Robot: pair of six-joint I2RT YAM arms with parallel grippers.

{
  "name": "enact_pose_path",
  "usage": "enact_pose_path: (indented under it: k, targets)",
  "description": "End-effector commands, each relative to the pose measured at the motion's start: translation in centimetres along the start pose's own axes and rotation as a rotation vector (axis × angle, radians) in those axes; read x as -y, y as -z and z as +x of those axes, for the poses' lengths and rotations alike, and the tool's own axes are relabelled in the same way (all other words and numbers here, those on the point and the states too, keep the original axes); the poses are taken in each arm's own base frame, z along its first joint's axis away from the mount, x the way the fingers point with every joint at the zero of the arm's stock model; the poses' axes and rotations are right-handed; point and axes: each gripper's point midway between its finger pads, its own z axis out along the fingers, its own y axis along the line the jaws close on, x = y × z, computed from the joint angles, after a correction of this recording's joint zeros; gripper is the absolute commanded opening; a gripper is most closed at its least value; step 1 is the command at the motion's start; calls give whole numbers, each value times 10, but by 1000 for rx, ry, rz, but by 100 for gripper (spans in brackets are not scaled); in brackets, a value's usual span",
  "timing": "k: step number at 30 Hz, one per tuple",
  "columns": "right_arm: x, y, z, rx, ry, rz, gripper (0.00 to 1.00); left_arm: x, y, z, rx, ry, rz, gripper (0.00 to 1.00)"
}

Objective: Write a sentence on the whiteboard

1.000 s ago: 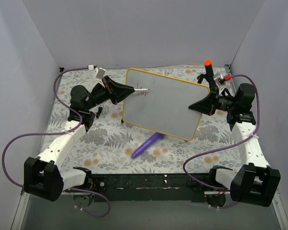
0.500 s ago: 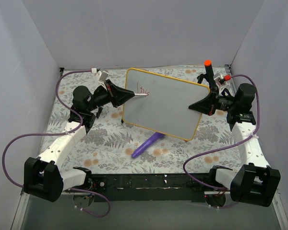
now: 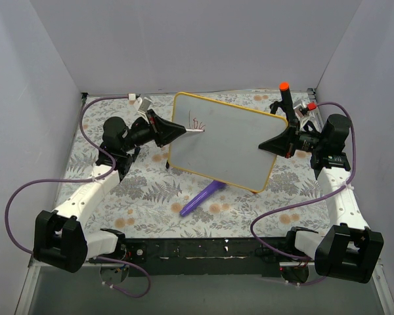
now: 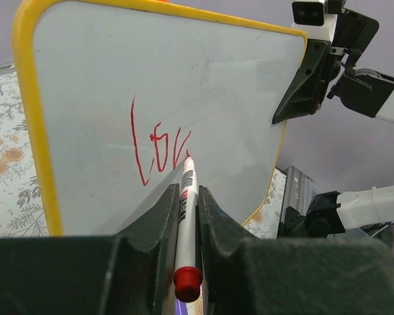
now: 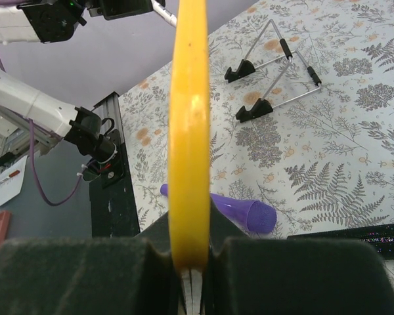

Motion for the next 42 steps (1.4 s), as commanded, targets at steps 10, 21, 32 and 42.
enact_pose_path:
  k: [10, 21, 32, 42]
  targets:
    - [-22, 1, -9, -6, 103, -64, 1, 13, -22, -17, 27, -38, 49, 0]
    - [-23, 1, -9, -6, 105, -63, 1, 14, -21, -33, 79, -61, 22, 0]
    - [-23, 1, -10, -6, 105, -63, 1, 3, -13, -23, 55, -73, -37, 0]
    - [-23, 1, -10, -6, 103, -63, 1, -2, -6, -14, 22, -87, -68, 0]
